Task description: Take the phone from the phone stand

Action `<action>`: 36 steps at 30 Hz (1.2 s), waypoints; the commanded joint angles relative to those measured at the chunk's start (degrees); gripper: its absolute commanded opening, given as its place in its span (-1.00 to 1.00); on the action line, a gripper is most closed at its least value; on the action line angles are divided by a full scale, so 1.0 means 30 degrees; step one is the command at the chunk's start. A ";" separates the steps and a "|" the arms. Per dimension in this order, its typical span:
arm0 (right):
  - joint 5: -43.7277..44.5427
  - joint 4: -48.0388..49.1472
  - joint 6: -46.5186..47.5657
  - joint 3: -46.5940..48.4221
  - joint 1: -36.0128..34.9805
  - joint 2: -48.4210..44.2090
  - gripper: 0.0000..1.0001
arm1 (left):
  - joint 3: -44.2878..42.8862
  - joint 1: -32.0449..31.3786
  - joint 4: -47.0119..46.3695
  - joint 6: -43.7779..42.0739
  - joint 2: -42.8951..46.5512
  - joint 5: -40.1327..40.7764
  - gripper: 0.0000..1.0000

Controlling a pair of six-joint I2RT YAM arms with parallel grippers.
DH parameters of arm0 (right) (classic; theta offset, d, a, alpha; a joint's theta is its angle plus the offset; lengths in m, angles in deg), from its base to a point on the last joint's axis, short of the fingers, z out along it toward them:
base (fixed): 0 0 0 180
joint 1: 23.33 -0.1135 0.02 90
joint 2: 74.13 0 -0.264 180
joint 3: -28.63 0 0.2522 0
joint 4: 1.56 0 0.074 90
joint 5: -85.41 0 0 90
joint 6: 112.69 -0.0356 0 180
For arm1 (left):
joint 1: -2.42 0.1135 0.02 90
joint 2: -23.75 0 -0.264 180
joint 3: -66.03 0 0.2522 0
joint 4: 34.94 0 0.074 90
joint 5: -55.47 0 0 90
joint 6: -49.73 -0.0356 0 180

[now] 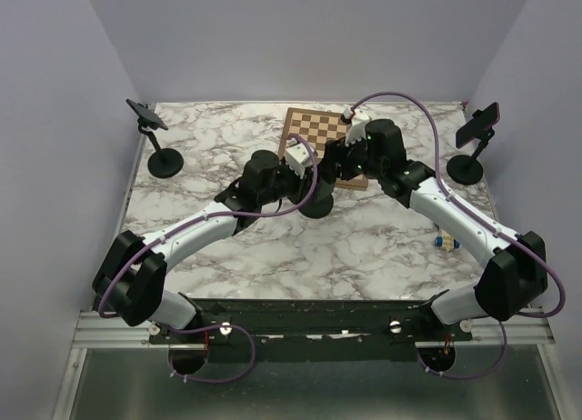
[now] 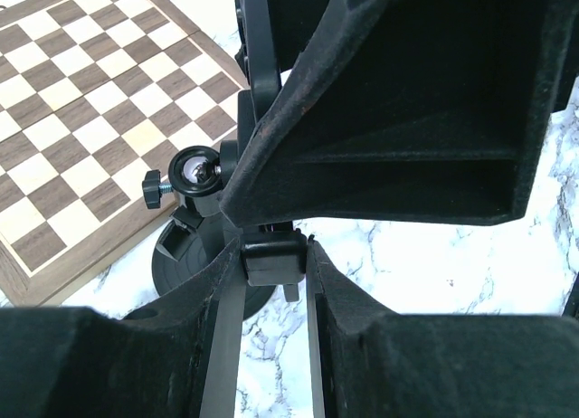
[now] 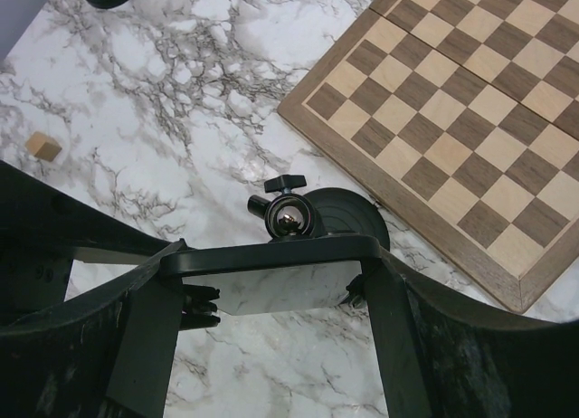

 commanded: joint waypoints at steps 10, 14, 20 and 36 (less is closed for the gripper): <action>-0.1790 -0.0112 0.4694 -0.0369 0.2193 0.0193 -0.99 | 0.0906 0.1108 0.3191 -0.0397 0.0689 -0.0200 -1.00; -0.3205 -0.0969 0.5299 0.0314 0.2214 0.0702 -0.99 | 0.0847 0.1519 0.3082 -0.0081 0.0499 -0.0878 -1.00; -0.4952 -0.1838 0.5672 0.1039 0.2215 0.0901 -0.99 | 0.0679 0.1859 0.3124 0.0043 0.0098 -0.1078 -1.00; -0.7638 -0.2087 0.3547 0.1096 0.2217 -0.1724 -0.99 | 0.0621 0.1768 0.2923 -0.0126 -0.0097 -0.1771 -1.00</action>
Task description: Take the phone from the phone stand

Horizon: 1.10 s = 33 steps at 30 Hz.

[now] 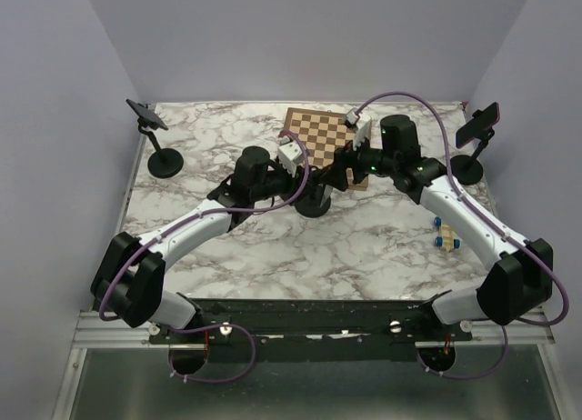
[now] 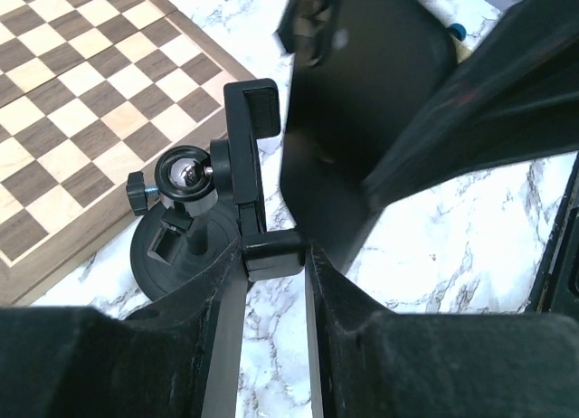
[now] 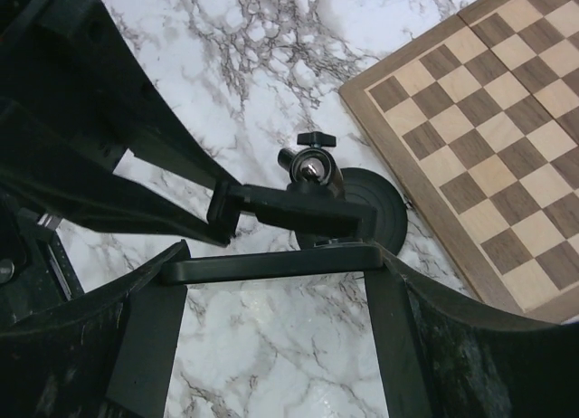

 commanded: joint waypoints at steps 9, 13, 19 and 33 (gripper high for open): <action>0.4159 -0.1527 -0.3459 0.0629 0.0600 -0.2888 -0.99 | -0.0263 0.0207 0.3315 -0.0705 -0.0436 0.1715 -1.00; 0.7856 -0.3744 -0.4240 0.2017 0.0597 -0.2165 -0.99 | -0.0817 -0.0035 0.4343 -0.0620 -0.0442 0.2614 -0.48; 0.8363 -0.4933 -0.5348 0.3095 0.0592 -0.2075 -0.99 | -0.0712 -0.0182 0.4450 -0.0293 0.1052 0.3161 0.50; 0.6128 -0.7938 -0.7778 0.7465 -0.0656 -0.0628 -0.99 | 0.0122 -0.0361 0.2485 0.0530 0.7107 -0.0177 0.58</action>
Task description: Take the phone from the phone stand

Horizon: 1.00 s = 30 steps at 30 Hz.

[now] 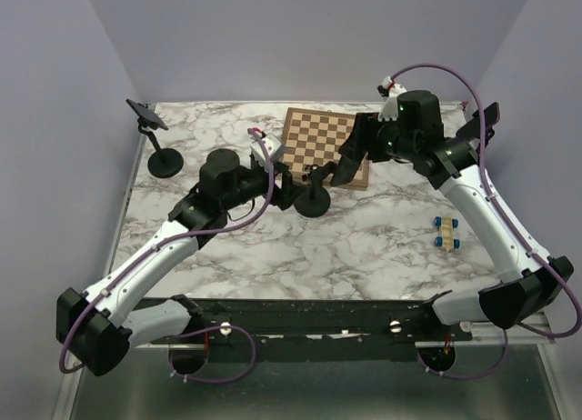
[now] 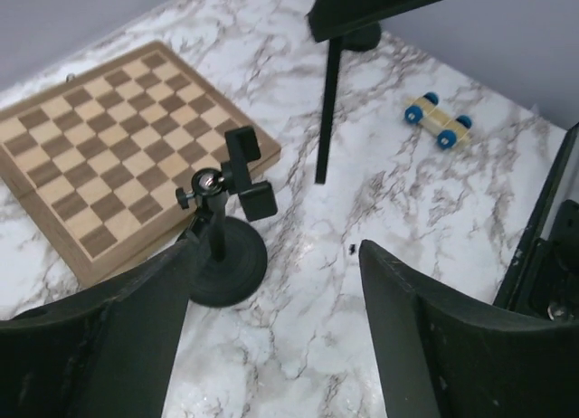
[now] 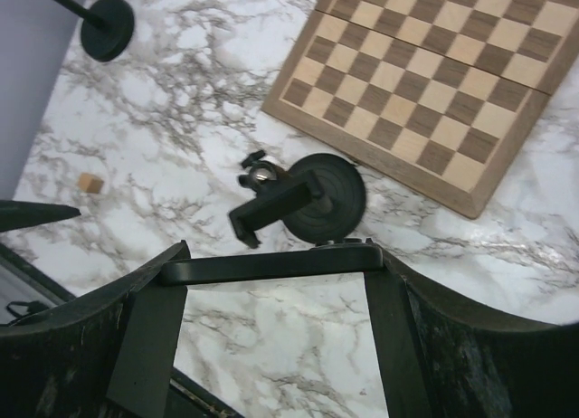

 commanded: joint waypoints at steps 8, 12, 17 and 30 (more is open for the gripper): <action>-0.0065 0.0500 -0.3156 0.3097 -0.3567 0.2120 -0.99 | 0.0886 -0.0267 -0.1848 0.2225 0.2869 0.0817 0.73; 0.0047 0.1052 -0.3887 0.3581 -0.4238 0.2880 -0.99 | 0.0532 -0.0262 -0.1227 0.2055 0.2755 0.0456 0.58; 0.0478 0.0947 -0.3974 0.4352 -0.4843 0.3453 -0.99 | -0.0344 -0.0254 0.0178 0.2246 0.1928 0.1595 0.07; 0.0237 0.1609 -0.4215 0.4003 -0.5128 0.3270 -0.99 | -0.0796 -0.0256 0.0922 0.2388 0.1152 0.2145 -0.08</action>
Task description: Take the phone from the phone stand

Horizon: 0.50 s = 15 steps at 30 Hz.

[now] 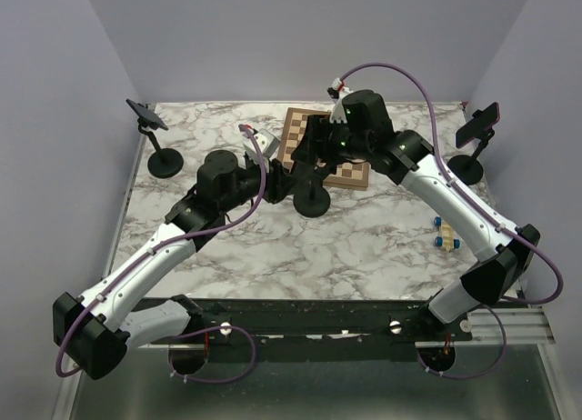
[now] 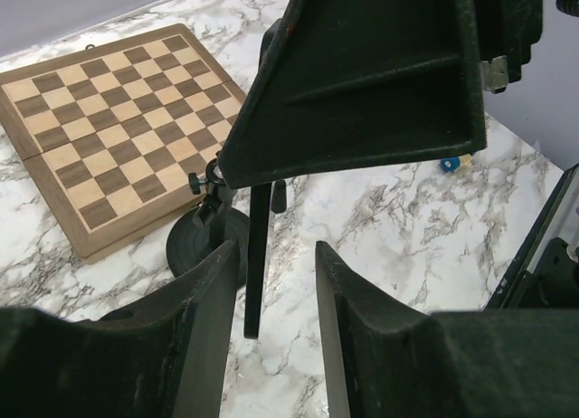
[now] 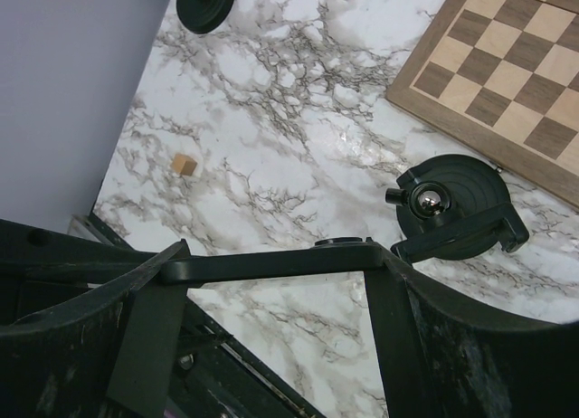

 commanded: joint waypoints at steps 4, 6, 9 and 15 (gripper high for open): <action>-0.0606 0.1438 -0.0417 0.0547 -0.0568 -0.0169 -0.99 | -0.0753 -0.0018 0.0544 0.0094 -0.0359 0.0214 -0.13; -0.0673 0.1425 -0.0350 0.0533 -0.0720 -0.0053 -0.99 | -0.0774 0.0004 0.0573 0.0108 -0.0405 0.0266 -0.14; -0.0698 0.1454 -0.0295 0.0541 -0.0985 0.0097 -0.99 | -0.0753 0.0029 0.0547 0.0052 -0.0450 0.0229 -0.22; -0.0561 0.1454 -0.0169 0.0686 -0.1302 0.0321 -0.99 | -0.0928 0.0042 0.0778 -0.0123 -0.0581 0.0275 -0.45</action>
